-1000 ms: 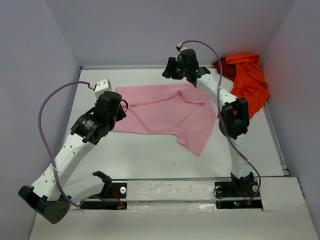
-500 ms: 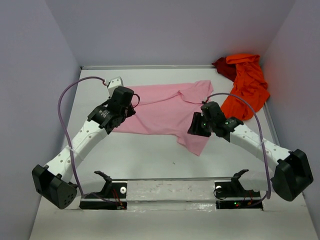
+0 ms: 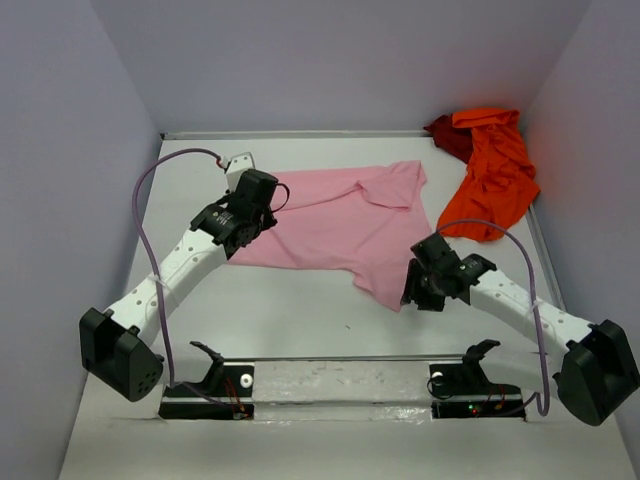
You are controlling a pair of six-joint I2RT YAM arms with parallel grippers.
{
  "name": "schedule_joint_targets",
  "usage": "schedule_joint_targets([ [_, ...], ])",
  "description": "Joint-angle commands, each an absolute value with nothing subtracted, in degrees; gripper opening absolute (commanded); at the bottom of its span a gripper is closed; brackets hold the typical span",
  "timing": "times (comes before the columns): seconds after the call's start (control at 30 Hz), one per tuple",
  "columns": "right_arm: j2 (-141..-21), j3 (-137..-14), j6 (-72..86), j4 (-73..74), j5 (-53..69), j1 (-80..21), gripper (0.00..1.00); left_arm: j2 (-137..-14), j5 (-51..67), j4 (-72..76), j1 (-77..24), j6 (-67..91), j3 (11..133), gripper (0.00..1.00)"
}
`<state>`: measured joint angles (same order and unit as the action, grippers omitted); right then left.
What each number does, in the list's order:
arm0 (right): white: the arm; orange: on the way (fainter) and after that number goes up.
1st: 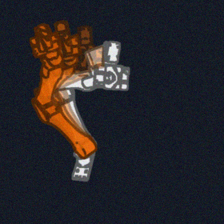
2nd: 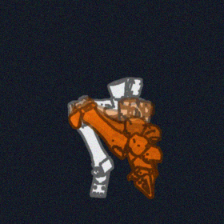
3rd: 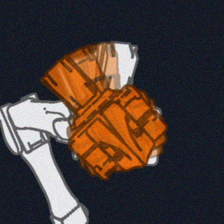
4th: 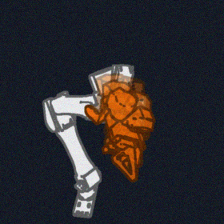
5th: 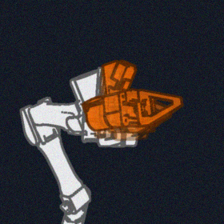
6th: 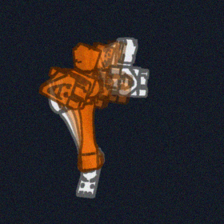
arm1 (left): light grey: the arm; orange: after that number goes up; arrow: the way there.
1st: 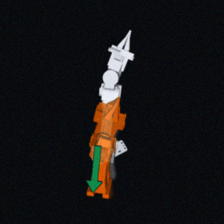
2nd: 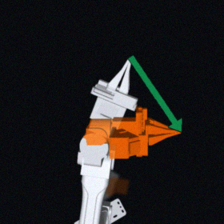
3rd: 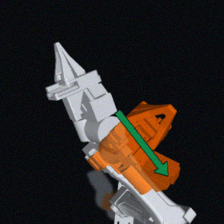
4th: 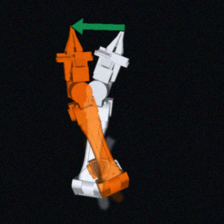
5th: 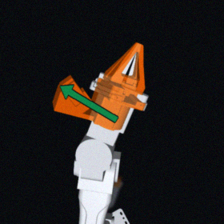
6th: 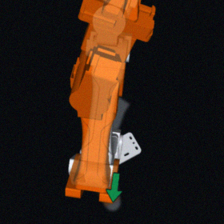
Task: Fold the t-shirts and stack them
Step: Pick up the 1/3-folded T-shirt from the center of the board.
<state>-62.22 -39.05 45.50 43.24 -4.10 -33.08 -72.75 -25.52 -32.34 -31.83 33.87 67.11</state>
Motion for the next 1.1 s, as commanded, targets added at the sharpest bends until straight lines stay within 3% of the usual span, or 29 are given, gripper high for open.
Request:
schedule_joint_targets([
  [0.0, -66.5, -39.1, 46.6, 43.2, -4.6, -33.6, 0.54, -72.6, -27.7, -30.3, -32.2, 33.0, 70.3, 0.39],
  [0.37, -82.0, -43.3, 44.4, 34.2, -3.7, -33.6, 0.54, -70.4, -27.9, -31.0, -32.2, 33.0, 68.3, 0.39],
  [1.07, -86.5, -50.5, 42.6, 37.4, -2.9, -33.6, 0.54, -70.3, -28.7, -31.0, -32.2, 32.1, 68.7, 0.39],
])
